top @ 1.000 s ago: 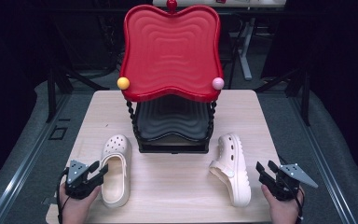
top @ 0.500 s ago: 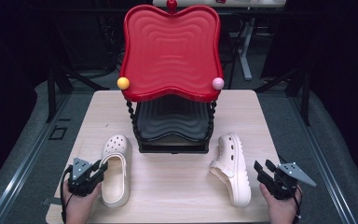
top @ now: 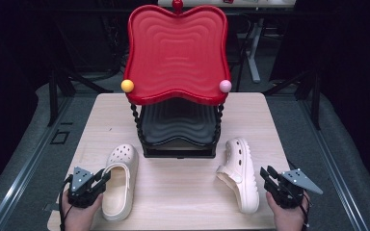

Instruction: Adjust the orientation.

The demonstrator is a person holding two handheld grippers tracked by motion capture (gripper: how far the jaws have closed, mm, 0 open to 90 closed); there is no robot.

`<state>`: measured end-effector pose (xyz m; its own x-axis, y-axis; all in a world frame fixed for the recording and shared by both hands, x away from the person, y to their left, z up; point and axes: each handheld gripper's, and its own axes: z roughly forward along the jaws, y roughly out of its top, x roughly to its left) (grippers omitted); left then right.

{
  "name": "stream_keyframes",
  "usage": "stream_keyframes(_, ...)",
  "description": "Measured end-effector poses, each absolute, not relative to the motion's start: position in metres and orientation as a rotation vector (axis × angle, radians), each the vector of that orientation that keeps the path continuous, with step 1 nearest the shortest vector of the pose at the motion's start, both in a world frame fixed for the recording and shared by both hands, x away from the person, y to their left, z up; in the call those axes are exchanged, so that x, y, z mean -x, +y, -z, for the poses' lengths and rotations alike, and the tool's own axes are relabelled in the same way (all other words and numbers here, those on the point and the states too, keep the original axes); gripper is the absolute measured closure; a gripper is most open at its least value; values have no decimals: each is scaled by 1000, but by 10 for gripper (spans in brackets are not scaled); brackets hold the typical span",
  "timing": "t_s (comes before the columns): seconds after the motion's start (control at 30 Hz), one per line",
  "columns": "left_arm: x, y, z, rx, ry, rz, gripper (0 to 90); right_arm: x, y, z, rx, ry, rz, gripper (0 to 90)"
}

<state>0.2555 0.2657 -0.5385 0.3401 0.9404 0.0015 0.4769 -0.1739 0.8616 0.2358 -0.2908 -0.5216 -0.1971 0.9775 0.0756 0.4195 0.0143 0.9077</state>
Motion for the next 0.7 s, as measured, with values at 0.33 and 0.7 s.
stream_keyframes(0.33, -254, 268, 541, -1803, 1261, -708, 737, -230, -262, 512, -1288, 1832, -1123, 882)
stream_keyframes(0.7, -254, 269, 542, -1788, 1261, -695, 695, -233, -251, 516, -1230, 1903, -1084, 900)
